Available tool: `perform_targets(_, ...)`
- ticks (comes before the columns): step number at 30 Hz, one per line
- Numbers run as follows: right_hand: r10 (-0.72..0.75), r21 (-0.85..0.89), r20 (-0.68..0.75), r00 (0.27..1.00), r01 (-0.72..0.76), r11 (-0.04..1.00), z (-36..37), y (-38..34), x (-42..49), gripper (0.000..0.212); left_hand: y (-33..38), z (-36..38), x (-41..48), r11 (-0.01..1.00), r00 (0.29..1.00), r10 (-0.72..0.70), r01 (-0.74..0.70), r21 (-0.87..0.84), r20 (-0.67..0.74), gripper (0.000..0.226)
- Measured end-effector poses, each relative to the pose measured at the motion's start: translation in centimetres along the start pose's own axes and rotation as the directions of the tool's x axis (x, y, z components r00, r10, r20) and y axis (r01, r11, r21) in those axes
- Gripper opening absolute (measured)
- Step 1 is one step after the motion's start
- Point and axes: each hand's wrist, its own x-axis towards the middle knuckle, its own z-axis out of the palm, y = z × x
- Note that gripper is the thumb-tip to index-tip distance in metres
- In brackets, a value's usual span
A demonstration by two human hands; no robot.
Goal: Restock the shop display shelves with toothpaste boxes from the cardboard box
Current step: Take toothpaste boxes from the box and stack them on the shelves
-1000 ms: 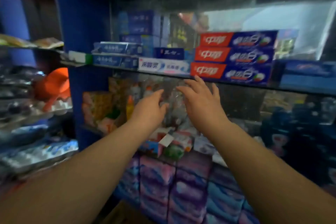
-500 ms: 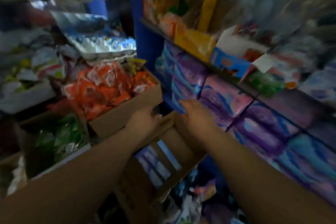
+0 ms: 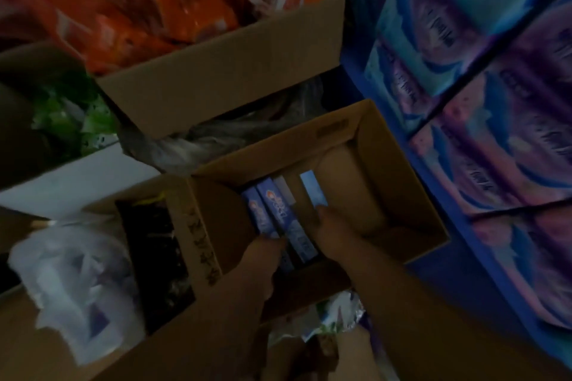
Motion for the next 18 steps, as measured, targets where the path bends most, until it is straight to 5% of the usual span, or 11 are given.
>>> perform_targets(3, -0.030, 0.062, -0.067, 0.997, 0.034, 0.997, 1.8, -0.1, 1.7, 0.036, -0.7, 0.5, 2.0, 0.997, 0.999, -0.012, 0.008, -0.076, -0.049, 0.040)
perform_targets(6, 0.120, 0.209, -0.204, 0.972, -0.077, 0.975, 2.1, 0.5, 3.0, 0.055, -0.3, 0.6, 3.2, 0.985, 0.997, -0.029, 0.015, -0.174, -0.076, 0.043)
perform_targets(9, 0.226, 0.172, -0.117, 0.967, -0.204, 0.964, 1.7, 1.5, 4.2, 0.064, 0.1, 0.4, 4.4, 0.965, 0.996, -0.086, 0.078, -0.251, -0.021, 0.036)
perform_targets(12, 0.195, 0.195, -0.081, 0.977, -0.176, 0.965, 1.2, 2.2, 5.5, 0.056, 0.4, 1.1, 5.2, 0.965, 0.994, -0.098, 0.108, -0.239, 0.054, 0.045)
perform_targets(18, 0.209, 0.336, -0.038, 0.977, -0.185, 0.923, 0.2, 2.4, 6.2, 0.053, 0.7, 3.5, 6.5, 0.967, 0.998, 0.023, -0.007, -0.255, 0.061, 0.035)
